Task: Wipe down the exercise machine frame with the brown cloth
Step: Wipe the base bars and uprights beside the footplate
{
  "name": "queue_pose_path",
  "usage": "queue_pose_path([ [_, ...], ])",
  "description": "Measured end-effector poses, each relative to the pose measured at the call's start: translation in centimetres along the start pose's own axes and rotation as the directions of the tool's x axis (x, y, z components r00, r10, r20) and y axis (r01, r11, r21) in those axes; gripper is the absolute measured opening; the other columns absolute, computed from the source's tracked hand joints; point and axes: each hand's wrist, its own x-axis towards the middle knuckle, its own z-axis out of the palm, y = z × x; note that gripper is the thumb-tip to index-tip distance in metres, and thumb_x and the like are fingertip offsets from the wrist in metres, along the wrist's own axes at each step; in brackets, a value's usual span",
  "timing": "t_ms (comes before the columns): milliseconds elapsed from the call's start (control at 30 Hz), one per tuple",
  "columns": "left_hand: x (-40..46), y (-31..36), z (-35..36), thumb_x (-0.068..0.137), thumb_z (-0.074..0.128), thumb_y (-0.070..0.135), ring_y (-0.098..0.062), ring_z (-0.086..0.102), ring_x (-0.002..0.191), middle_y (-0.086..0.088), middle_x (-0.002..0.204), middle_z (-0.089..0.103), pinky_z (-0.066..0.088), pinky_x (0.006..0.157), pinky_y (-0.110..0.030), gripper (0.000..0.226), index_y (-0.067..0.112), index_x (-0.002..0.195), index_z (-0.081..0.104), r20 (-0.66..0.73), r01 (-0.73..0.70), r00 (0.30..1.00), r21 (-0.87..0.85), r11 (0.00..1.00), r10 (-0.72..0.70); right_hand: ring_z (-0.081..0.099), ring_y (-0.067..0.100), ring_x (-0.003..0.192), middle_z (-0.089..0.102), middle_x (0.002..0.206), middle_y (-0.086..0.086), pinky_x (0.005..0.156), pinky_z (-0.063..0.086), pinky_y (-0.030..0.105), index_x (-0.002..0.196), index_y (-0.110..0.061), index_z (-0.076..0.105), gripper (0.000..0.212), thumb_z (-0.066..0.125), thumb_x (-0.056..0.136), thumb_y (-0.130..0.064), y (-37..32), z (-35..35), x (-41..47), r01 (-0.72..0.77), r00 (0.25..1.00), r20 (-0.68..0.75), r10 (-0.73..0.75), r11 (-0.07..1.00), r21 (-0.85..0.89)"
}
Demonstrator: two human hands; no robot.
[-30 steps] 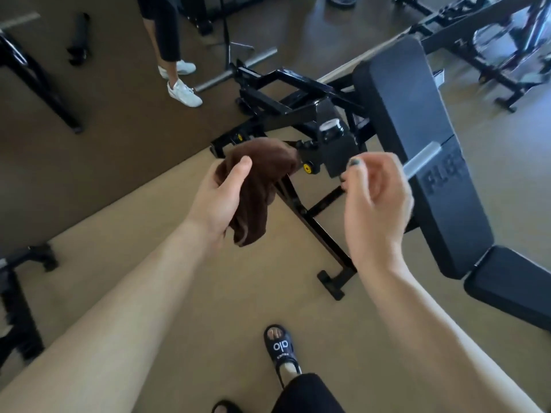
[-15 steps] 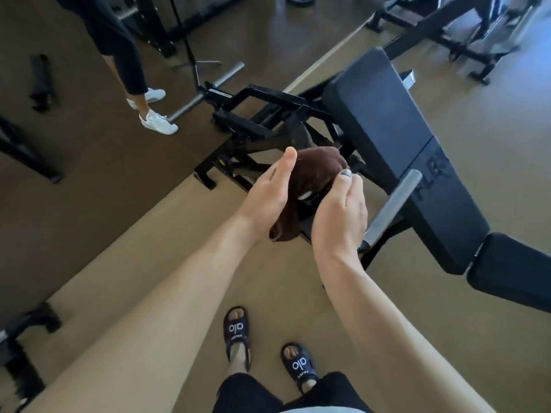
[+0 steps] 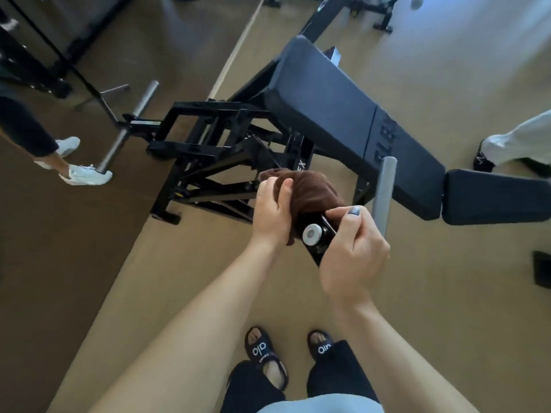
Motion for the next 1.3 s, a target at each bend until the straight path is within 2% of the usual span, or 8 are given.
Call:
queue_pose_path([
  [167,2.6,0.2,-0.5,0.109,0.042,0.039,-0.024,0.051,0.127,-0.005,0.137,0.05,0.041,0.113,-0.05,0.036,0.017,0.133,0.058,0.038,0.024,0.999,0.088,0.996,-0.027,0.06,0.014,0.066,0.062,0.066,-0.007,0.054,0.046,0.027,0.079,-0.019,0.065,0.038,0.036,0.104,-0.025,0.2,0.0,-0.2,-0.009,1.0,-0.001,0.009,1.0,-0.029],
  [233,1.4,0.5,-0.6,0.109,0.045,0.035,-0.021,0.055,0.125,-0.005,0.133,0.056,0.042,0.113,-0.048,0.033,0.014,0.129,0.06,0.071,-0.002,0.997,0.051,0.999,-0.002,0.06,0.013,0.065,0.062,0.067,-0.009,0.054,0.049,0.032,0.079,-0.02,0.064,0.037,0.037,0.104,-0.026,0.3,0.0,-0.2,-0.012,1.0,0.003,0.012,1.0,-0.023],
  [467,-3.4,1.1,-0.2,0.097,0.047,0.05,-0.019,0.064,0.12,0.001,0.126,0.068,0.052,0.104,-0.051,0.039,0.028,0.125,0.064,0.123,0.029,0.992,-0.158,0.987,-0.009,0.061,0.006,0.072,0.063,0.075,-0.011,0.065,0.042,0.009,0.086,-0.022,0.066,0.04,0.033,0.104,-0.036,0.2,0.0,-0.5,-0.02,1.0,0.001,0.02,1.0,-0.009],
  [633,0.4,0.2,-0.2,0.103,0.048,0.049,-0.017,0.064,0.12,0.002,0.127,0.067,0.052,0.105,-0.049,0.03,0.034,0.124,0.064,0.103,0.065,0.993,-0.109,0.992,-0.054,0.057,0.009,0.07,0.064,0.076,-0.009,0.061,0.039,0.016,0.084,-0.017,0.067,0.042,0.032,0.101,-0.031,0.0,-0.1,-0.3,-0.006,1.0,0.014,0.007,0.999,-0.049],
  [800,4.4,0.0,-0.2,0.108,0.044,0.043,-0.022,0.063,0.118,-0.002,0.123,0.067,0.048,0.109,-0.051,0.031,0.024,0.126,0.061,0.056,0.124,0.991,0.007,0.992,-0.125,0.055,0.012,0.067,0.062,0.073,-0.004,0.06,0.035,0.008,0.08,-0.013,0.064,0.043,0.031,0.101,-0.032,-0.3,-0.3,-0.1,0.02,0.999,0.042,-0.018,0.998,-0.057],
  [967,0.3,0.3,-0.1,0.101,0.049,0.058,-0.019,0.064,0.12,0.001,0.128,0.065,0.053,0.104,-0.047,0.045,0.029,0.133,0.06,0.09,0.077,0.993,-0.078,0.994,-0.07,0.056,0.011,0.07,0.06,0.074,-0.006,0.06,0.037,0.015,0.082,-0.017,0.062,0.043,0.029,0.101,-0.036,-0.4,-0.5,0.1,-0.006,0.995,0.096,0.01,0.999,-0.043],
  [1100,-1.4,-0.4,-0.1,0.097,0.05,0.058,-0.012,0.064,0.119,0.008,0.127,0.066,0.057,0.099,-0.039,0.034,0.041,0.124,0.063,0.122,0.0,0.992,-0.149,0.989,0.018,0.059,0.013,0.075,0.064,0.079,-0.007,0.065,0.044,0.023,0.085,-0.017,0.065,0.043,0.03,0.101,-0.036,-0.7,-0.5,-0.1,-0.016,0.997,0.08,0.021,0.998,-0.057],
  [1300,5.3,-2.3,-1.3,0.1,0.048,0.058,-0.016,0.058,0.125,0.006,0.134,0.059,0.05,0.107,-0.05,0.025,0.049,0.121,0.058,0.135,0.062,0.989,-0.072,0.995,-0.052,0.062,0.016,0.077,0.063,0.079,-0.01,0.061,0.052,0.039,0.088,-0.022,0.065,0.032,0.038,0.103,-0.028,-0.8,-0.5,-0.2,-0.016,0.993,0.109,0.035,0.986,-0.166],
])
